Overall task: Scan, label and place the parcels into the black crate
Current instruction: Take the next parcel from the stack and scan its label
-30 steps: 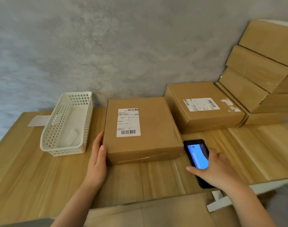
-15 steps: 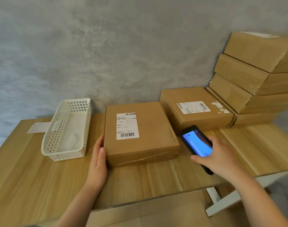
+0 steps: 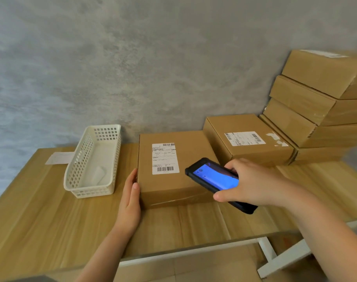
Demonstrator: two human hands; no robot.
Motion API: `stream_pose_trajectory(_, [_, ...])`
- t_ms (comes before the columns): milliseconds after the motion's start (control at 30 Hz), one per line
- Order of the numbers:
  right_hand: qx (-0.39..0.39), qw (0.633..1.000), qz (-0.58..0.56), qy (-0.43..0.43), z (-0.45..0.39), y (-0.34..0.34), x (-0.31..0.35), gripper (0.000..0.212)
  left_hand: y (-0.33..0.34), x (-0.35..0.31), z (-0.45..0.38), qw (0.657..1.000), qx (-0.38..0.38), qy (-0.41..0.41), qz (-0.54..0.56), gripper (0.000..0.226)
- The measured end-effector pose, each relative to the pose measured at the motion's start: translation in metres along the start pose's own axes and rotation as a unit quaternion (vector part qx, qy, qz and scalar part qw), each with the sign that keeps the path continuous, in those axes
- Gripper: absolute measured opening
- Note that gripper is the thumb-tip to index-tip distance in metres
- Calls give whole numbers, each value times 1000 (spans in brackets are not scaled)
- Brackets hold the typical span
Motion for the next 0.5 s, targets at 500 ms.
stream_pose_trajectory(500, [63,997,45,5,-17,-14,13,70,0,0,-1,1000,1,-1,3,60])
Point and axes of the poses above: each hand's wrist, its own z-axis away from the middle knuckle, its own y-axis out of the palm, x = y × z, the point moved 8 cm from there along -z, towards the middle knuckle, and after that the axes turned 4 degrees about -x, right-handed, at the moved point
